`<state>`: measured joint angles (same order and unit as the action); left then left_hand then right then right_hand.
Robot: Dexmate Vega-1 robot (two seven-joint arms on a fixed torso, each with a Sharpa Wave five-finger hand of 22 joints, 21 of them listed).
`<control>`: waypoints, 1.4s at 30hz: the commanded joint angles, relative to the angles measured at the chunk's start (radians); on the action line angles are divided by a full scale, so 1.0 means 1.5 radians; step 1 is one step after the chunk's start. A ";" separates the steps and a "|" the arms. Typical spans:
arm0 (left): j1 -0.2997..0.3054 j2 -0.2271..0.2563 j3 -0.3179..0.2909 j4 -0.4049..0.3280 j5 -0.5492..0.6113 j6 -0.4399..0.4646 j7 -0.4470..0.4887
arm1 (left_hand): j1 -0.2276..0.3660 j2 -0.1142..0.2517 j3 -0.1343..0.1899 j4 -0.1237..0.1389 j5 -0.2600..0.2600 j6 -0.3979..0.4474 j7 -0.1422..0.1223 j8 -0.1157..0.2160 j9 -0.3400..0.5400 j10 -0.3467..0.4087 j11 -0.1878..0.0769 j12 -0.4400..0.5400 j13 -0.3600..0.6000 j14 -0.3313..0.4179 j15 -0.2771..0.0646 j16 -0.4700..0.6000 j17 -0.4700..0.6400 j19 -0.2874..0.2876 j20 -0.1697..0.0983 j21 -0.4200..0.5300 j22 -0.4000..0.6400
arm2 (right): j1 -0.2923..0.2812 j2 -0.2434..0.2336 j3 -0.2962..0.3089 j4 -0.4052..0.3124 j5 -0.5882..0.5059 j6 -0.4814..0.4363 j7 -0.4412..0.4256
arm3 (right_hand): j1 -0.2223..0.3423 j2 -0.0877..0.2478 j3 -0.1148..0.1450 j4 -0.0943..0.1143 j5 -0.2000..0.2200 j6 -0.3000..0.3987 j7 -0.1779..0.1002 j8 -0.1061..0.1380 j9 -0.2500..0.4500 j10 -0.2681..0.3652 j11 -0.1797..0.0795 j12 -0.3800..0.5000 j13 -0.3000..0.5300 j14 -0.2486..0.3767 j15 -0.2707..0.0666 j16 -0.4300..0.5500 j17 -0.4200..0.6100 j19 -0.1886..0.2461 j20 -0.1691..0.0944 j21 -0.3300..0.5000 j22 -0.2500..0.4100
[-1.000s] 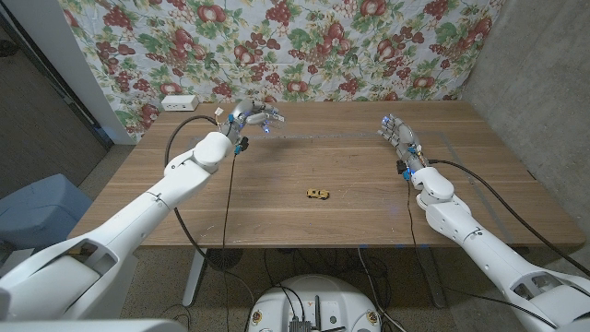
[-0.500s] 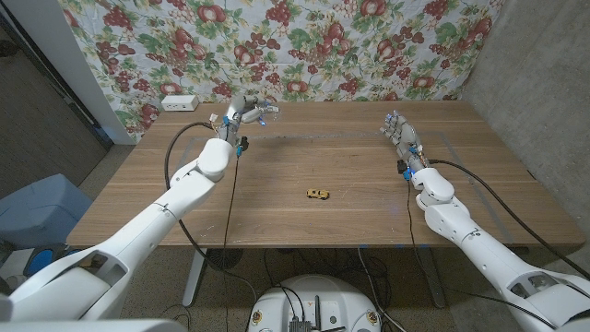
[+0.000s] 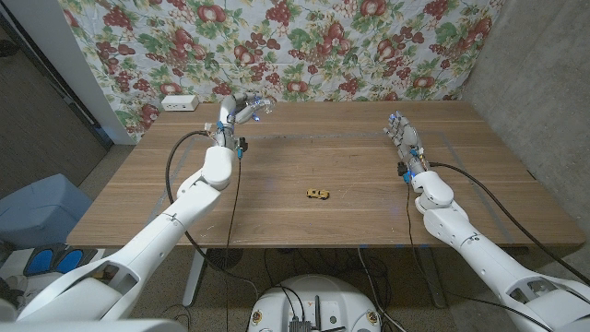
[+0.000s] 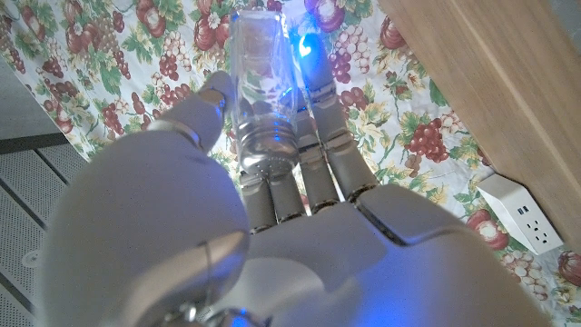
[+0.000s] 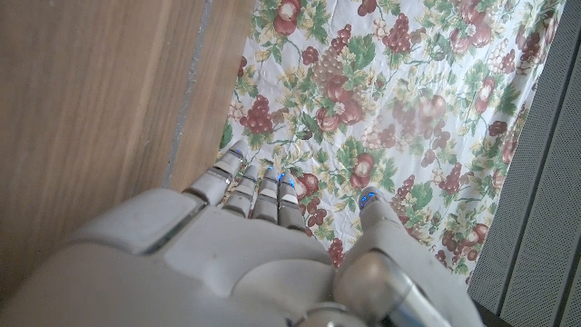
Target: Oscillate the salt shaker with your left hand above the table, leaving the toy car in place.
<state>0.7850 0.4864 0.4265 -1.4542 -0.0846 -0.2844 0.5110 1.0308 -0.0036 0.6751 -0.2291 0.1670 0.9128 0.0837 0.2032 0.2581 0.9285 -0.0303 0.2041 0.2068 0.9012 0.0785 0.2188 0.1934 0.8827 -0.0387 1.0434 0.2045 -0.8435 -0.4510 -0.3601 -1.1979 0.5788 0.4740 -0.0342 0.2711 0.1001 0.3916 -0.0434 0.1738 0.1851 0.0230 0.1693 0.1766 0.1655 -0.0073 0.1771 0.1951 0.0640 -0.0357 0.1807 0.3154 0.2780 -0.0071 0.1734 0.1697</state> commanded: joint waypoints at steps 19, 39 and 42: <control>-0.042 0.100 0.032 -0.102 -0.065 0.264 -0.197 | 0.106 0.112 0.041 0.034 0.002 0.006 -0.002 -0.002 0.003 0.005 -0.001 0.003 0.003 0.208 -0.211 0.004 0.001 -0.048 -0.103 0.013 -0.001 | -0.003 0.003 -0.002 -0.008 -0.008 -0.004 -0.015 | -0.010 0.003 -0.001 -0.006 0.005 0.001 0.005 0.008 0.001 0.008 0.003 0.009 0.001 0.006 -0.018 0.007 -0.008 0.004 0.004 0.008 0.001; -0.149 0.167 0.118 -0.106 -0.065 0.377 -0.400 | 0.107 0.112 0.043 0.033 0.003 0.004 0.001 -0.003 0.004 0.001 0.000 0.002 0.003 0.208 -0.211 0.003 0.001 -0.052 -0.102 0.021 -0.004 | -0.014 -0.001 0.000 -0.024 -0.008 -0.008 -0.021 | -0.011 0.007 -0.002 -0.010 0.005 0.001 0.006 0.010 0.001 0.012 0.005 0.011 0.000 0.011 -0.012 0.010 -0.015 0.008 0.002 0.010 0.001; -0.144 0.168 0.116 -0.113 -0.062 0.374 -0.391 | 0.107 0.112 0.043 0.033 0.003 0.004 0.001 -0.003 0.004 0.001 0.001 0.002 0.003 0.208 -0.211 0.003 0.001 -0.053 -0.102 0.021 -0.004 | -0.016 -0.002 0.001 -0.027 -0.006 -0.008 -0.020 | -0.012 0.008 -0.003 -0.010 0.005 0.001 0.006 0.010 0.001 0.013 0.005 0.011 0.000 0.011 -0.012 0.011 -0.016 0.008 0.002 0.010 0.001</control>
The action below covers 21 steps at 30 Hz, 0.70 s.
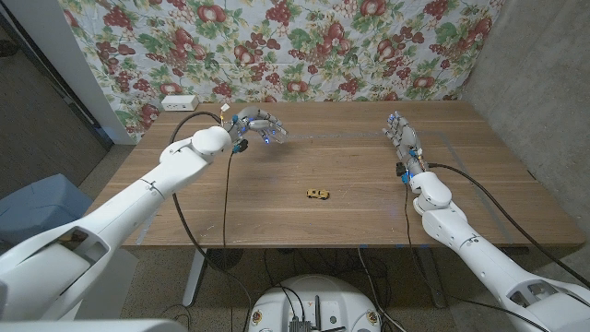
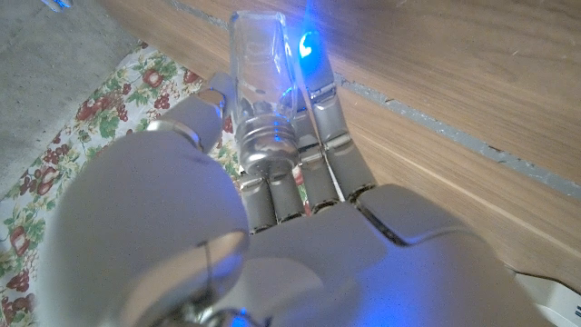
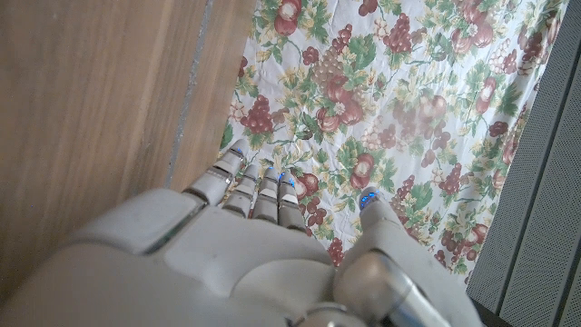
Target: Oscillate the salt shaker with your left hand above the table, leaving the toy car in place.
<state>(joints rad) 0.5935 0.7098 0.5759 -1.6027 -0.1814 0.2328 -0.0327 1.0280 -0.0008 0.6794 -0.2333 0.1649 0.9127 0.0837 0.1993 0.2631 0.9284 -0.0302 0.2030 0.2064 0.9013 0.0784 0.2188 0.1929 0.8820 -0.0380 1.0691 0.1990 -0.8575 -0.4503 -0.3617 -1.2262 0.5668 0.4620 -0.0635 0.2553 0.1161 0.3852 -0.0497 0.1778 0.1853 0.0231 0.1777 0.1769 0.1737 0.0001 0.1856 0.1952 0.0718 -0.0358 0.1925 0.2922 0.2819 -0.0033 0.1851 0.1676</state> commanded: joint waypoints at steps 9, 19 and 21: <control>0.029 0.010 -0.013 -0.026 0.008 -0.025 0.054 | 0.108 0.110 0.041 0.036 0.004 0.005 0.001 0.000 0.001 0.003 0.002 0.003 0.003 0.207 -0.211 0.002 0.001 -0.054 -0.102 0.007 -0.001 | -0.011 -0.005 0.003 -0.012 0.004 0.001 0.003 | -0.003 -0.001 0.000 -0.007 0.002 0.002 0.007 0.005 0.001 0.010 0.000 0.006 0.000 0.007 -0.008 0.004 -0.003 0.007 0.001 0.003 0.002; 0.091 -0.028 -0.051 -0.017 0.034 -0.127 0.193 | 0.108 0.110 0.042 0.037 0.004 0.005 -0.001 0.000 0.001 0.003 -0.001 0.003 0.003 0.207 -0.211 0.002 0.001 -0.055 -0.102 0.011 -0.002 | -0.013 -0.005 0.004 -0.010 0.005 0.005 0.005 | -0.005 0.000 -0.001 -0.008 0.002 0.004 0.010 0.006 0.001 0.011 0.001 0.007 0.000 0.008 -0.006 0.005 -0.005 0.008 0.002 0.004 0.002; 0.103 -0.041 -0.059 -0.012 0.040 -0.148 0.224 | 0.108 0.110 0.042 0.037 0.004 0.005 -0.001 0.000 0.001 0.003 -0.001 0.003 0.003 0.207 -0.211 0.002 0.001 -0.056 -0.102 0.012 -0.002 | -0.013 -0.006 0.005 -0.010 0.005 0.006 0.006 | -0.005 0.000 -0.001 -0.008 0.002 0.004 0.010 0.006 0.001 0.012 0.001 0.007 0.000 0.009 -0.007 0.005 -0.006 0.008 0.002 0.004 0.002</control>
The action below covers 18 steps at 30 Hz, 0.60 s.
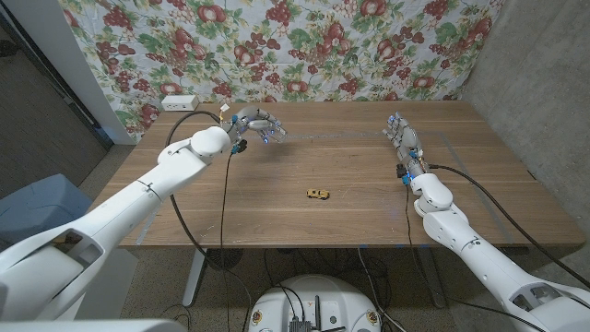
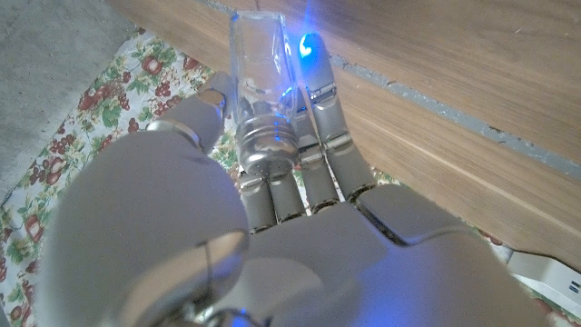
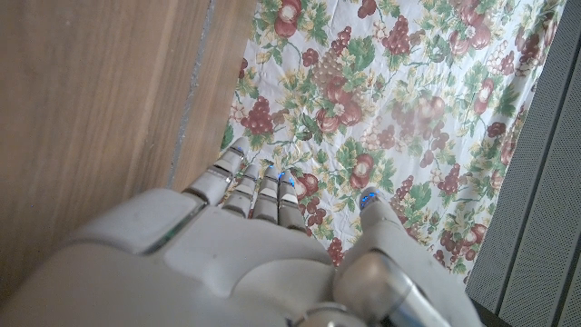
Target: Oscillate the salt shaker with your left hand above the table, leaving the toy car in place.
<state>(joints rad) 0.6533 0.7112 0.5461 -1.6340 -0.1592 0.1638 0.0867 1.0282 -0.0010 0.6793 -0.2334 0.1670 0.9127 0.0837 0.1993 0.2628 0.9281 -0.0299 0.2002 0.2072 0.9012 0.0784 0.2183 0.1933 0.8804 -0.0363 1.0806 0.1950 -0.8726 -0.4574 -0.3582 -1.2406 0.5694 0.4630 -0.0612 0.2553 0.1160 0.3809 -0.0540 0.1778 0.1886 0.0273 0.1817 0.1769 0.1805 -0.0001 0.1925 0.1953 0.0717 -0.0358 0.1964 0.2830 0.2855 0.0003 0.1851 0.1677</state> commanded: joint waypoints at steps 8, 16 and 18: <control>0.096 -0.102 -0.066 0.049 0.051 -0.203 0.261 | 0.108 0.110 0.043 0.037 0.003 0.004 -0.002 0.000 0.001 0.004 -0.003 0.005 0.002 0.208 -0.211 0.003 0.001 -0.056 -0.103 0.006 0.000 | -0.006 -0.003 0.005 -0.002 0.006 0.006 0.006 | -0.006 0.001 0.001 -0.006 0.002 0.002 0.007 0.003 0.001 0.009 0.000 0.003 0.000 0.009 -0.004 0.003 -0.002 0.006 0.000 0.004 0.002; 0.114 -0.167 -0.085 0.103 0.085 -0.311 0.370 | 0.107 0.109 0.043 0.037 0.003 0.004 -0.005 0.000 0.001 0.000 -0.007 0.003 0.002 0.208 -0.211 0.003 0.001 -0.059 -0.103 0.009 -0.001 | -0.009 -0.006 0.007 -0.002 0.008 0.007 0.010 | -0.008 0.002 0.000 -0.007 0.002 0.002 0.007 0.004 0.001 0.010 0.000 0.003 0.000 0.009 0.000 0.004 -0.004 0.006 0.000 0.004 0.002; 0.116 -0.174 -0.087 0.109 0.091 -0.323 0.381 | 0.107 0.109 0.043 0.036 0.003 0.003 -0.004 -0.001 0.002 -0.001 -0.006 0.003 0.002 0.208 -0.211 0.003 0.001 -0.060 -0.104 0.010 -0.001 | -0.010 -0.006 0.008 -0.004 0.012 0.005 0.010 | -0.008 0.002 0.000 -0.007 0.002 0.002 0.008 0.004 0.001 0.010 0.000 0.003 0.000 0.008 0.001 0.004 -0.004 0.006 0.001 0.004 0.002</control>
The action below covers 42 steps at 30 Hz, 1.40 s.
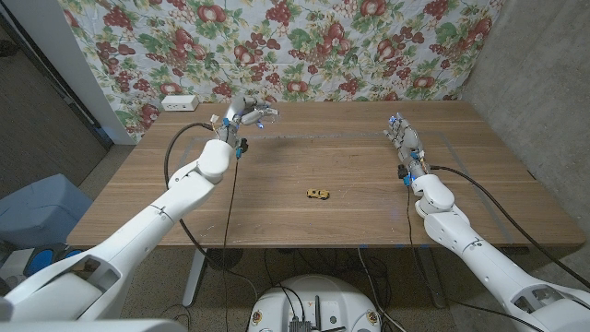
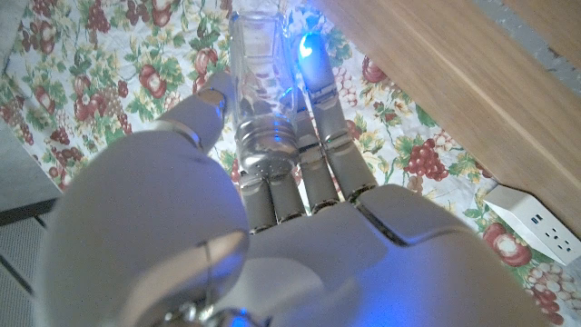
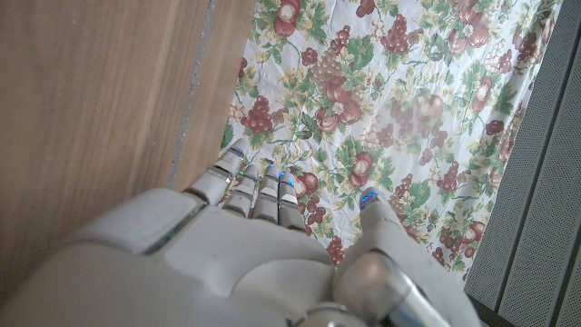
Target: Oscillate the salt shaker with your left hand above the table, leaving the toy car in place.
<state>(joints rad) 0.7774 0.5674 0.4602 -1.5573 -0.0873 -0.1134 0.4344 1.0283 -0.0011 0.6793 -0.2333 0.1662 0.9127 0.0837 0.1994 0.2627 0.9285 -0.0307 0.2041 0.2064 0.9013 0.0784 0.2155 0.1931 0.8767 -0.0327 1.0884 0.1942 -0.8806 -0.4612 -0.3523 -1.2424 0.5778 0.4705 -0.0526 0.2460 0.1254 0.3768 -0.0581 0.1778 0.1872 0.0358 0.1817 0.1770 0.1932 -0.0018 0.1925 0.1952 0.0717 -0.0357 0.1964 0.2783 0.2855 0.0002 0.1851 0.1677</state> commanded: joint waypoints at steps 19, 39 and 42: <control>0.042 -0.042 -0.033 -0.013 0.019 -0.025 0.058 | 0.106 0.108 0.044 0.037 0.003 0.002 -0.005 -0.001 0.002 0.000 -0.005 0.001 0.003 0.206 -0.211 0.004 0.001 -0.062 -0.106 0.011 -0.001 | -0.008 -0.006 0.006 -0.004 0.007 0.003 0.006 | -0.004 -0.002 0.001 -0.007 0.002 0.004 0.002 0.004 0.001 0.001 0.001 0.003 0.000 0.008 0.002 0.005 -0.004 0.005 0.001 0.004 0.002; -0.039 0.088 0.028 -0.093 -0.034 0.181 -0.206 | 0.105 0.108 0.044 0.037 0.003 0.005 -0.006 0.000 0.002 0.003 -0.005 0.002 0.003 0.206 -0.211 0.004 0.001 -0.067 -0.105 0.017 -0.002 | -0.018 -0.010 0.009 -0.014 0.011 0.002 0.007 | -0.006 0.000 0.000 -0.009 0.002 0.005 0.002 0.004 0.001 0.003 0.001 0.003 -0.001 0.008 0.004 0.006 -0.008 0.006 0.002 0.004 0.002; -0.059 0.101 0.043 -0.100 -0.037 0.218 -0.243 | 0.105 0.108 0.045 0.037 0.003 0.005 -0.007 0.000 0.002 0.003 -0.006 0.002 0.003 0.206 -0.211 0.004 0.001 -0.067 -0.105 0.018 -0.002 | -0.018 -0.012 0.008 -0.014 0.008 0.002 0.007 | -0.006 0.000 0.000 -0.009 0.002 0.005 0.002 0.004 0.001 0.002 0.001 0.003 -0.001 0.008 0.004 0.006 -0.009 0.007 0.002 0.004 0.002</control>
<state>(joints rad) 0.7695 0.6333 0.4656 -1.6630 -0.1051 0.0409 0.2914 1.0311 -0.0038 0.6793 -0.2333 0.1665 0.9183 0.0783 0.1994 0.2621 0.9253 -0.0342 0.2003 0.2066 0.9026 0.0771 0.2130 0.1934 0.8537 -0.0308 1.1096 0.1907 -0.9004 -0.4730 -0.3412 -1.2555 0.5917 0.4754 -0.0421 0.2462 0.1252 0.3769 -0.0691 0.1778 0.1873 0.0357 0.1816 0.1771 0.1929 -0.0018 0.1925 0.1953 0.0771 -0.0302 0.2001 0.2645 0.2891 0.0039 0.1851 0.1677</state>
